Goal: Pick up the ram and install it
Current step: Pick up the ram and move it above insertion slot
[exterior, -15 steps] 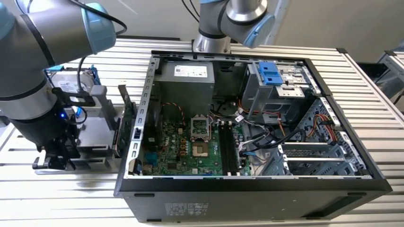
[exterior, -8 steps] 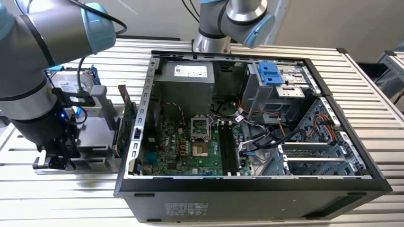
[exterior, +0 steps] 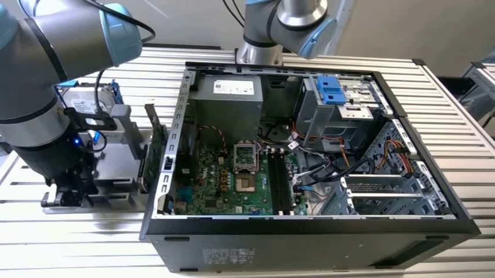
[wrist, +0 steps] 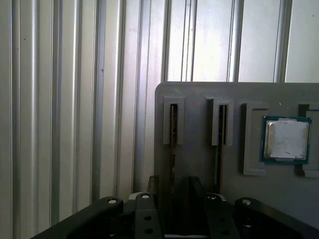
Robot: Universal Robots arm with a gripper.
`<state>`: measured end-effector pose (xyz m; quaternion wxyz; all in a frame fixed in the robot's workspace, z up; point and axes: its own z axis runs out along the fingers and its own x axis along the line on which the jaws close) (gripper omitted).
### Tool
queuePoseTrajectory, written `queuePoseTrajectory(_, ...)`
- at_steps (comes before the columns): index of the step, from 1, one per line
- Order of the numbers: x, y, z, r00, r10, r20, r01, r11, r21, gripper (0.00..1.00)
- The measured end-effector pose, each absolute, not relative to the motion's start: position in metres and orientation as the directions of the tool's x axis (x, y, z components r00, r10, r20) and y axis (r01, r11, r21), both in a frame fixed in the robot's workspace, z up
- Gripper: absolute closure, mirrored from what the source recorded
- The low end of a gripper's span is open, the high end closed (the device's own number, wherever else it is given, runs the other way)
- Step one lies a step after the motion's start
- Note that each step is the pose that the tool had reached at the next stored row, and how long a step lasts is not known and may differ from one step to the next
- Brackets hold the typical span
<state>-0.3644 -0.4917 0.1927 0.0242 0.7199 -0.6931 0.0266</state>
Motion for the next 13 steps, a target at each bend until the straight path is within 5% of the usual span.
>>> queuePoseTrajectory(13, -0.3643, -0.4918, 0.1927, 0.038, -0.997, 0.071, -0.999, -0.038, -0.002, 1.00)
